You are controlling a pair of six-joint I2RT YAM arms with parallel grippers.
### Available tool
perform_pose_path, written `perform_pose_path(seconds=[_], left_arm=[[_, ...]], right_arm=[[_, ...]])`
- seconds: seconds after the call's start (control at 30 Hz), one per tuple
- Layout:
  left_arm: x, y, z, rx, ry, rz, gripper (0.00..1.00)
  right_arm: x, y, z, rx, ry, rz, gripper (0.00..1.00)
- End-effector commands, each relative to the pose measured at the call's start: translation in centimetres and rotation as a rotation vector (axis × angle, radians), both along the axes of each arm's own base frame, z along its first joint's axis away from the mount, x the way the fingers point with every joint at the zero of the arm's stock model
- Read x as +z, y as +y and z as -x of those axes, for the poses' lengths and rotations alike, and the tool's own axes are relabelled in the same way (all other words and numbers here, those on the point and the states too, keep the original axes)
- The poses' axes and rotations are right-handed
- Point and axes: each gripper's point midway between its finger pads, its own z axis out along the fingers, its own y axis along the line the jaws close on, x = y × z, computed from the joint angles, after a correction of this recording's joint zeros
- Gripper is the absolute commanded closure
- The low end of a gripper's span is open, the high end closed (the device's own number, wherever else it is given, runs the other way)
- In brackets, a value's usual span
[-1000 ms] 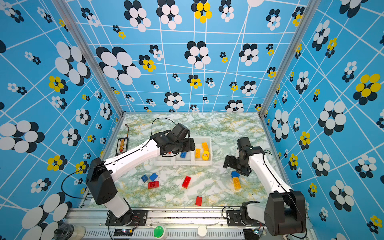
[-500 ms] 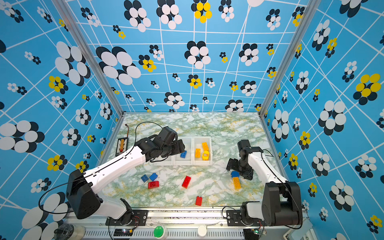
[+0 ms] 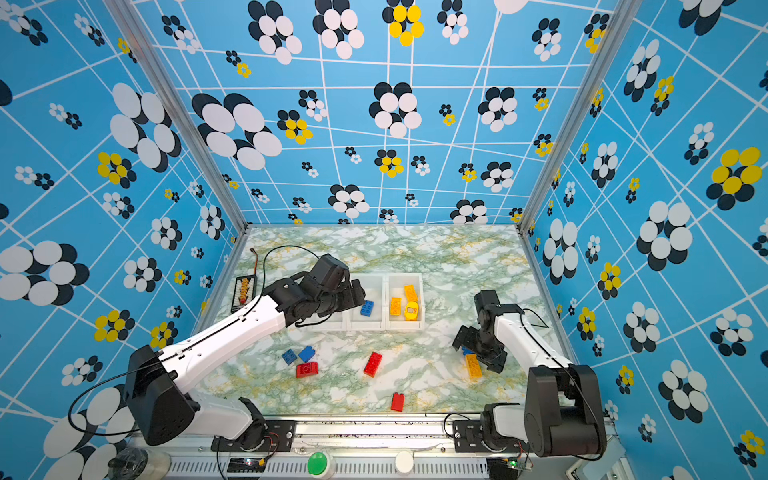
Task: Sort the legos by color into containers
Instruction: 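Close the right gripper on the yellow brick under the blue brick and lift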
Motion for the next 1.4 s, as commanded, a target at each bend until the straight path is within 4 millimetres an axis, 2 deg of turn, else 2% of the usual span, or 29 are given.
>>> perform_pose_path(seconds=[0.0, 0.3, 0.53, 0.93, 1.03, 1.37], left_arm=[[0.4, 0.7, -0.2, 0.022, -0.018, 0.004, 0.08], [0.2, 0.8, -0.5, 0.025, -0.014, 0.008, 0.08], [0.1, 0.7, -0.5, 0.026, -0.013, 0.008, 0.07], [0.1, 0.6, -0.7, 0.029, -0.014, 0.014, 0.07], [0.1, 0.6, -0.7, 0.031, -0.015, 0.015, 0.07], [0.4, 0.8, -0.5, 0.03, -0.017, 0.015, 0.07]], right_arm=[[-0.2, 0.6, -0.3, -0.039, -0.031, -0.044, 0.02], [-0.4, 1.4, -0.1, -0.009, -0.035, -0.089, 0.04], [-0.4, 1.7, 0.2, 0.03, -0.021, -0.093, 0.18], [-1.3, 2.0, 1.1, 0.095, 0.031, -0.054, 0.27], [-1.4, 2.7, 1.4, 0.136, 0.039, -0.044, 0.28], [-1.5, 2.9, 1.5, 0.155, 0.044, -0.039, 0.53]])
